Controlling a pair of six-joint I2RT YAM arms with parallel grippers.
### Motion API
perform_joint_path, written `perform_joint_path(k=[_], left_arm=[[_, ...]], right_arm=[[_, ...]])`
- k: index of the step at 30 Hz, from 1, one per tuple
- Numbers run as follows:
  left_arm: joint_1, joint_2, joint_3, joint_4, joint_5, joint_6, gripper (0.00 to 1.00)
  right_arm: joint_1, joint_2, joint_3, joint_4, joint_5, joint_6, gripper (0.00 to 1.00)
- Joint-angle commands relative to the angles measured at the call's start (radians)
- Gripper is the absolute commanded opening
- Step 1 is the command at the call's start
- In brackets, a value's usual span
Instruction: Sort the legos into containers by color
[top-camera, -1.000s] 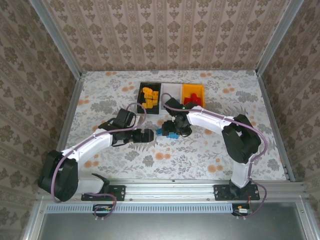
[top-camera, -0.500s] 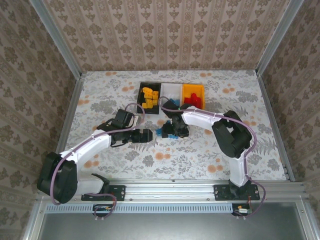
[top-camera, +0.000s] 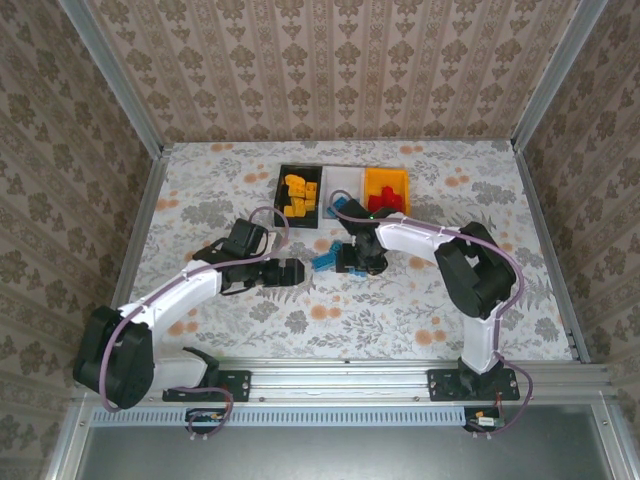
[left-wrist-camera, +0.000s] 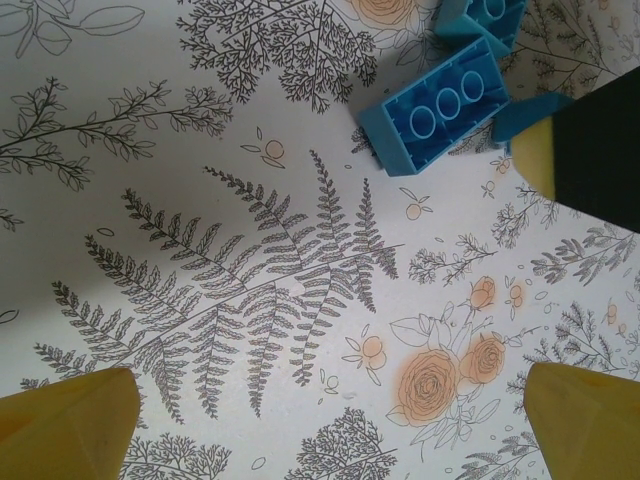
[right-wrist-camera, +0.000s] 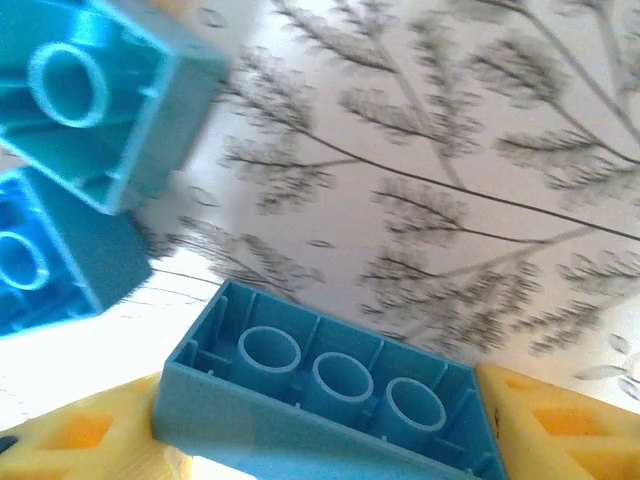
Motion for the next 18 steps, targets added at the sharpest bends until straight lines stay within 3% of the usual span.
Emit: perform_joint_path(k=[1, 9, 18], left_arm=[[0.001, 0.013, 0.017, -0.003, 0.008, -0.012, 1.0], [-0.007, 0.032, 0.023, 0.002, 0.012, -0.008, 1.0], [-0.004, 0.022, 0.014, -0.016, -0.002, 0.013, 1.0]], right_arm=[[-0.021, -0.061, -0.035, -0.026, 0.023, -0.019, 0.55], [-0.076, -0.153, 0.046, -0.11, 0.045, -0.066, 0.55], [-0.141, -0.037, 0.415, -0.235, 0.061, -0.158, 0.56]])
